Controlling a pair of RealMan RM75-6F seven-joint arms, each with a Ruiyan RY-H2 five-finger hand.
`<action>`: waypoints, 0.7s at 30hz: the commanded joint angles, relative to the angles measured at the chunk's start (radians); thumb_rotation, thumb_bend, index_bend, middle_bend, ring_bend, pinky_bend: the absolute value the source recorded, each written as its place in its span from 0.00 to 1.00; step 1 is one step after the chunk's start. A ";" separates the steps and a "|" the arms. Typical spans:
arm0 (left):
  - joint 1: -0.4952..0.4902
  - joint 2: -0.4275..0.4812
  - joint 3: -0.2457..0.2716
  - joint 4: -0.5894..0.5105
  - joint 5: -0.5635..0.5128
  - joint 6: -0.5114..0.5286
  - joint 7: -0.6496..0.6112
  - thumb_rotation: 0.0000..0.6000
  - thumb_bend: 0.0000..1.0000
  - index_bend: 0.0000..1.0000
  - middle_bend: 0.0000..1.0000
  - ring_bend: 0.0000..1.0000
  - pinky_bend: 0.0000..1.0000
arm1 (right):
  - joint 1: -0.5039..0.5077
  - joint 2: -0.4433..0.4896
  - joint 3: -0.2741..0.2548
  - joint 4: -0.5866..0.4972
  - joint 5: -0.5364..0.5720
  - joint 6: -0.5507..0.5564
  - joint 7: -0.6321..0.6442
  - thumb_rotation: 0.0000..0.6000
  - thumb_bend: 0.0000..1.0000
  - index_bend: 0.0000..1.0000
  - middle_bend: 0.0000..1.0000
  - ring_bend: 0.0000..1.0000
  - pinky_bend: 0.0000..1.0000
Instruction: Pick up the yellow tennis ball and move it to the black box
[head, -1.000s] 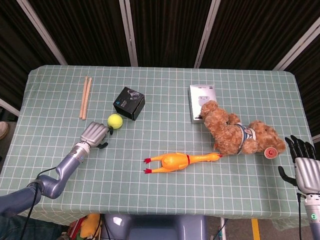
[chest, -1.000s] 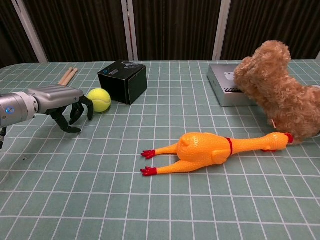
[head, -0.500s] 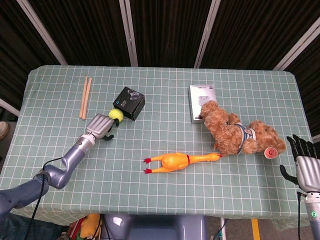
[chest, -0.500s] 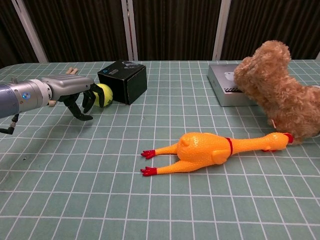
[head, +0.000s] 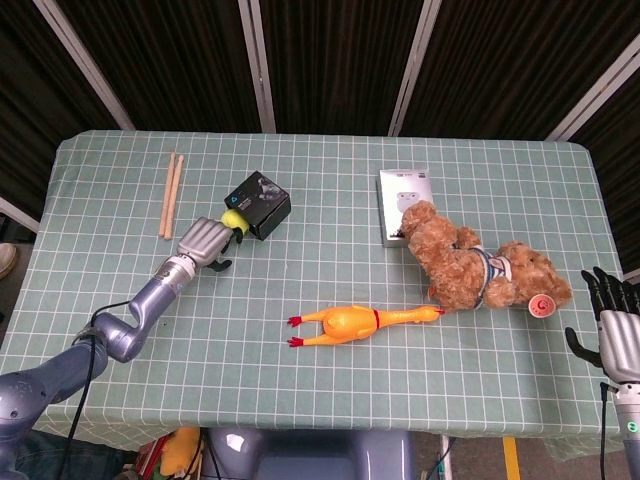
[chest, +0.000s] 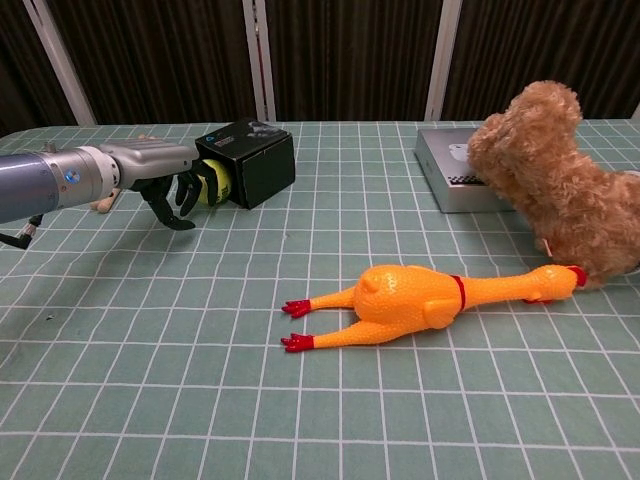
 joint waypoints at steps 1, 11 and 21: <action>-0.023 -0.018 0.011 0.036 0.011 -0.031 -0.036 1.00 0.25 0.37 0.53 0.40 0.36 | 0.001 -0.001 0.002 0.003 0.003 -0.002 0.001 1.00 0.40 0.00 0.00 0.00 0.00; -0.051 -0.065 0.044 0.131 0.047 -0.044 -0.107 1.00 0.25 0.30 0.36 0.23 0.25 | 0.005 -0.003 0.008 0.010 0.016 -0.011 0.003 1.00 0.40 0.00 0.00 0.00 0.00; -0.065 -0.081 0.081 0.191 0.097 -0.002 -0.201 1.00 0.25 0.28 0.25 0.09 0.04 | 0.009 -0.005 0.010 0.012 0.025 -0.022 -0.005 1.00 0.40 0.00 0.00 0.00 0.00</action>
